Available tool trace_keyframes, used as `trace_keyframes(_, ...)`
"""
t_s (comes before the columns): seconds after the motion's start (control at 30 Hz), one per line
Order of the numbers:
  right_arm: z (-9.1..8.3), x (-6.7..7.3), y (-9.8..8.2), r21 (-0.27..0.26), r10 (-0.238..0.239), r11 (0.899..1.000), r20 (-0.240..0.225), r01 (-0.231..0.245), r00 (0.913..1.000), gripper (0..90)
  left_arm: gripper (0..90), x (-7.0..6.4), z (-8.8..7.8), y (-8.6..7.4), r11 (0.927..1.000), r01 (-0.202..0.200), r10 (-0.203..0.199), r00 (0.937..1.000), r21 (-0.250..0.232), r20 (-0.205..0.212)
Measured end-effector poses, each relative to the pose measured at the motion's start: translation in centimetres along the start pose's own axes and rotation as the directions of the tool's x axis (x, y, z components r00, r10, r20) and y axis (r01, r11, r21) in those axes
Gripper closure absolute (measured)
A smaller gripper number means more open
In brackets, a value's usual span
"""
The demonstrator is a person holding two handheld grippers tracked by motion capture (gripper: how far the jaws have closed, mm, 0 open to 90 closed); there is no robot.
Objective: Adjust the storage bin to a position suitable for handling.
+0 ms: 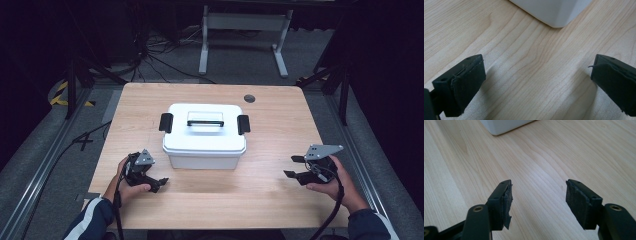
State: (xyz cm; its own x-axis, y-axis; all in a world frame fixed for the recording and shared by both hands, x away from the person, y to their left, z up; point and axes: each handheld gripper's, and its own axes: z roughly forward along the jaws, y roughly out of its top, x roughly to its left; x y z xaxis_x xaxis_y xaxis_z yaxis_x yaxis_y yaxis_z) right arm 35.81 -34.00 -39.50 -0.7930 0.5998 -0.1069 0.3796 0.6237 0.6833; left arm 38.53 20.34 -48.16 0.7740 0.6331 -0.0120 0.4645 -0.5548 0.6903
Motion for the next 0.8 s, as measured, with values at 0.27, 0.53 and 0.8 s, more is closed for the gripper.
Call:
trace_keyframes(0.27, -1.1, -0.6, 1.9, -0.024, -0.04, 0.999, -0.01, 0.04, 0.9991, 41.3, 0.6, -0.1, -0.3, -0.2, 1.0, 0.007, -0.007, 1.0, 0.005, -0.006)
trace_keyframes(0.53, -2.4, -1.1, 3.9, -0.032, -0.078, 0.996, 0.025, 0.079, 0.9966, 42.2, 0.6, -0.2, -0.4, -0.5, 0.9997, 0.022, -0.022, 0.9996, -0.005, -0.017)
trace_keyframes(0.8, -2.9, -1.1, 6.0, -0.043, -0.1, 0.994, 0.05, 0.103, 0.9937, 42.1, 0.5, -0.1, -0.5, -0.5, 0.9998, 0.018, -0.018, 0.9997, 0.0, -0.013)
